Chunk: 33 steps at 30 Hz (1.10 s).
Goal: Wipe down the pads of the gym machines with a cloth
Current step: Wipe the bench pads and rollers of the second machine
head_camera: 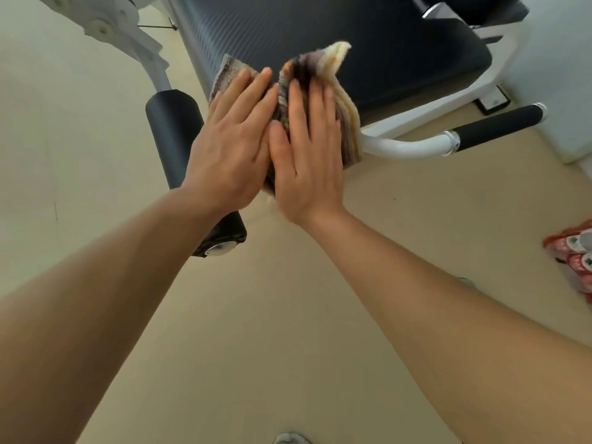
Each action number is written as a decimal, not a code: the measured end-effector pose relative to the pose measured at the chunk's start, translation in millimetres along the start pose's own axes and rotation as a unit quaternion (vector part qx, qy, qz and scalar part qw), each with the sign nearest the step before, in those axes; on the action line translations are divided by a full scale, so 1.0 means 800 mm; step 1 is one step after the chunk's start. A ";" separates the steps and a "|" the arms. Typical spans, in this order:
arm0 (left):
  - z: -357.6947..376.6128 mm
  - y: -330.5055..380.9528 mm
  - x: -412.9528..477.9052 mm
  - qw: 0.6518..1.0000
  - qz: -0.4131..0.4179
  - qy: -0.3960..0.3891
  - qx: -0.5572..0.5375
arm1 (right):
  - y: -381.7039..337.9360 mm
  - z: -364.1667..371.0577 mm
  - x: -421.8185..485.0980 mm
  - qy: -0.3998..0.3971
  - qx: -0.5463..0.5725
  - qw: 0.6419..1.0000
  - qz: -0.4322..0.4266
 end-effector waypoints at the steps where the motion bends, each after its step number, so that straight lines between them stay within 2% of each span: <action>1: 0.001 -0.003 0.009 1.000 0.008 -0.021 0.007 | 0.003 0.001 0.015 0.012 -0.023 1.000 -0.007; 3: 0.001 -0.008 0.031 0.997 0.023 -0.069 0.026 | 0.011 -0.004 0.044 0.042 -0.085 0.995 -0.022; 5: 0.005 -0.013 0.054 0.992 0.022 -0.110 0.054 | 0.020 -0.011 0.069 0.034 -0.129 0.991 -0.030; 8: 0.017 -0.015 0.091 0.984 0.006 -0.160 0.080 | 0.033 -0.017 0.096 -0.021 -0.182 0.983 -0.024; 13: 0.035 -0.010 0.124 0.972 -0.050 -0.202 0.110 | 0.062 -0.031 0.129 -0.099 -0.219 0.970 0.030; 22: 0.082 0.014 0.211 0.967 -0.085 -0.214 0.105 | 0.137 -0.063 0.201 -0.157 -0.270 0.946 0.088; 33: 0.138 -0.005 0.345 0.971 -0.088 -0.200 0.096 | 0.198 -0.058 0.324 -0.167 -0.243 0.946 0.132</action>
Point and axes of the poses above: each hand's wrist, its own x-axis towards the middle knuckle, its own z-axis out of the palm, y = z × x, the point moved 7 cm from there along x, towards the middle knuckle, and after that the axes turned 12 degrees about z, right-handed, at the moved point
